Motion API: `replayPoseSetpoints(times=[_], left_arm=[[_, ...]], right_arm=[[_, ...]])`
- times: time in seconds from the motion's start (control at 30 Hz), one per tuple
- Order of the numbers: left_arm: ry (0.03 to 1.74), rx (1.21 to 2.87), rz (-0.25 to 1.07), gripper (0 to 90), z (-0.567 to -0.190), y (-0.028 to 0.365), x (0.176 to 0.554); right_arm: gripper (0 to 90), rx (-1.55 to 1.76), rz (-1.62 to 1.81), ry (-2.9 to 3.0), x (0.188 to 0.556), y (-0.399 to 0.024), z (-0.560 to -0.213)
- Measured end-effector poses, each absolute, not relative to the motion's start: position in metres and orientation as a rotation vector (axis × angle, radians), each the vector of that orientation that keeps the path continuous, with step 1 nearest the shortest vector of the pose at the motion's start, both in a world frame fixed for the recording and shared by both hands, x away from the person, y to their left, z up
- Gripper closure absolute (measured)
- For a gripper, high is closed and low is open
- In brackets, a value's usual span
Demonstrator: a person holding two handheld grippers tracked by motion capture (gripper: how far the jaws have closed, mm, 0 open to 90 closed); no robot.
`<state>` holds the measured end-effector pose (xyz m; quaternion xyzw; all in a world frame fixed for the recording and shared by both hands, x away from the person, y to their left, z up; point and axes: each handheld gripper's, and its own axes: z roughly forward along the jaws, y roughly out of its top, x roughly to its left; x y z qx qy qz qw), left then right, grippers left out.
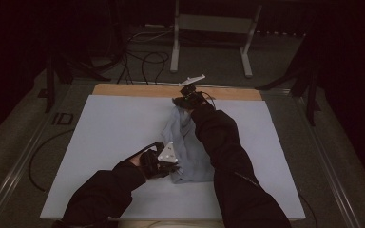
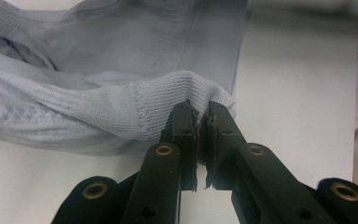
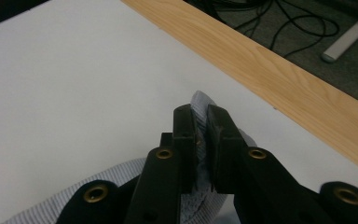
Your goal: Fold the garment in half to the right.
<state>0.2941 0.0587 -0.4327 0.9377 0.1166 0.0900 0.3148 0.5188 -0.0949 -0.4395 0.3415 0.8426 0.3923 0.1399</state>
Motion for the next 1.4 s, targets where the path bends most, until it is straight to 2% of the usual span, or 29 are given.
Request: replayPoseSetpoints(times=[0.33,0.77,1.1,1.4], left_arm=[[0.269,2.497,0.217,84.4,-0.433,0.036,0.3],[0.16,2.556,0.203,84.4,-0.429,-0.018,0.305],[0.161,2.575,0.167,84.3,-0.442,-0.051,0.31],[0.195,2.619,0.143,84.1,-0.462,-0.065,0.316]], right_arm=[[83.3,1.024,1.16,2.409,0.519,-0.123,-0.439],[83.2,1.089,1.171,2.363,0.52,-0.163,-0.45],[83.1,1.137,1.159,2.359,0.523,-0.186,-0.463],[82.4,1.188,1.169,2.38,0.526,-0.198,-0.481]])
